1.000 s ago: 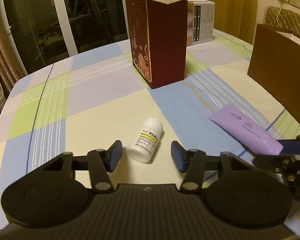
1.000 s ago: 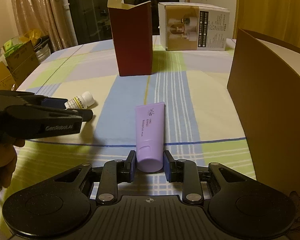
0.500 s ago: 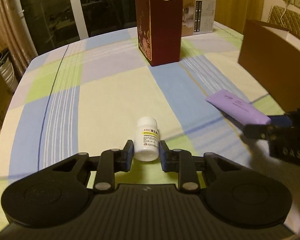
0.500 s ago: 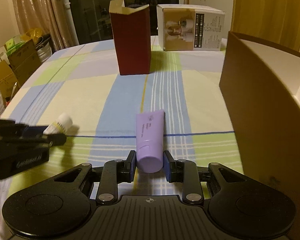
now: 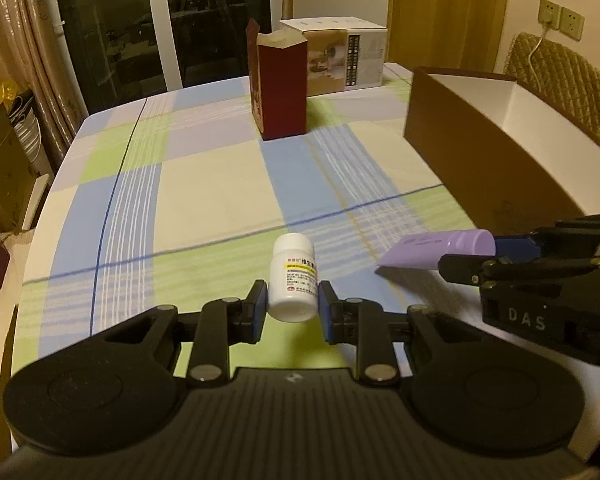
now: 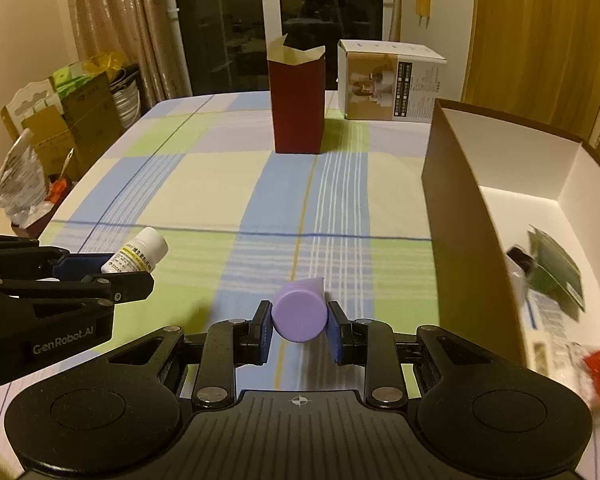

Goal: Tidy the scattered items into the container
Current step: 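Grasp the white pill bottle with the left gripper while the right holds the tube, then carry the lavender tube and pill bottle over the white box with both tools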

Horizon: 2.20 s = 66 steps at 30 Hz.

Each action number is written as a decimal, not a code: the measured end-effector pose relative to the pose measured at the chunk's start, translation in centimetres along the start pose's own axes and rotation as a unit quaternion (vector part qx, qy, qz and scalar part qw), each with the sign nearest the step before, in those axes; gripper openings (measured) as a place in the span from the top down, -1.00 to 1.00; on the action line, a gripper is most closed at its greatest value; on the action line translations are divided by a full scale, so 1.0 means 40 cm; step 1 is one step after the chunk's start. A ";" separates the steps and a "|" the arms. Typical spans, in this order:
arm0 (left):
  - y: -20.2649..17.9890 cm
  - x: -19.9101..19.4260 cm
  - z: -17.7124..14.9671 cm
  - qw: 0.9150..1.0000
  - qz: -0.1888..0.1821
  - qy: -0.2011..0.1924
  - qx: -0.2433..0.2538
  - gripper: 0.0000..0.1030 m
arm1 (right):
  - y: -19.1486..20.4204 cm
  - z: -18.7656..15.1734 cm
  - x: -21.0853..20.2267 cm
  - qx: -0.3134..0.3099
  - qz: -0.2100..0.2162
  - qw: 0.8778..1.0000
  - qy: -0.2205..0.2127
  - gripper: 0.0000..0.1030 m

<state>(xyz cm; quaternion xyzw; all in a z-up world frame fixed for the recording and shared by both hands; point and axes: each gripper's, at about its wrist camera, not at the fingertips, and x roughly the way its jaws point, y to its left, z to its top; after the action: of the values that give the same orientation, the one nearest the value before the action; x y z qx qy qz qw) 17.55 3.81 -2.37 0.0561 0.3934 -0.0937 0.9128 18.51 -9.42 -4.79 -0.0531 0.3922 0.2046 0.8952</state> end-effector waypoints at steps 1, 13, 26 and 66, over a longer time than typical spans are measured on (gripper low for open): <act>-0.009 -0.009 -0.007 1.000 -0.002 0.001 -0.001 0.57 | -0.002 -0.007 -0.010 -0.001 0.000 1.000 0.000 0.41; -0.081 -0.077 -0.031 1.000 -0.010 0.000 0.003 0.57 | -0.017 -0.024 -0.115 -0.004 0.000 1.000 -0.026 0.41; -0.164 -0.146 0.021 0.999 -0.016 -0.031 0.030 0.57 | -0.108 0.024 -0.254 0.023 -0.018 0.996 -0.088 0.41; -0.311 -0.184 0.080 0.994 -0.059 -0.051 0.070 0.57 | -0.261 -0.012 -0.351 0.058 -0.048 0.991 -0.108 0.41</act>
<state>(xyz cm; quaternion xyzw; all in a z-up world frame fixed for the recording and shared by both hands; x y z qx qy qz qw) 12.18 -7.98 4.83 0.0916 0.3411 -0.1774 0.9186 13.91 -23.60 4.36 0.0026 0.3017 0.1425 0.9427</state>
